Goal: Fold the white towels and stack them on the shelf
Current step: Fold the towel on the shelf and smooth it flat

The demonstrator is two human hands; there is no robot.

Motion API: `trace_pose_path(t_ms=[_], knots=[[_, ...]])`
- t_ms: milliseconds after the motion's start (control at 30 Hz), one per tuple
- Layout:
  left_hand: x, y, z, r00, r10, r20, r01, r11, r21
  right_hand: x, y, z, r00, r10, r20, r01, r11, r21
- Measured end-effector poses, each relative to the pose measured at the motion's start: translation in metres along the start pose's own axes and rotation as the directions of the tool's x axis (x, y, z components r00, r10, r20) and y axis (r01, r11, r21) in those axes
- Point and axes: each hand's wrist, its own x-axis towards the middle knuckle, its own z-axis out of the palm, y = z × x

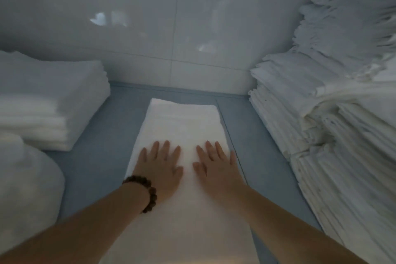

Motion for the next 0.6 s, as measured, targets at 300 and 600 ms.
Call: trace_pose_path(t_ms=[300,600], knots=[[-0.067,-0.016,0.016,0.999,0.039,0.018,-0.039,0.999,-0.018,-0.056,-0.033,0.030,0.996,0.058,-0.065,-0.057,0.998,0.018],[-0.040,-0.009,-0.003,0.991,-0.050,0.125,0.045,0.998,0.045,-0.027,-0.030,0.012,0.998,0.063,0.022,-0.063,0.998,-0.004]])
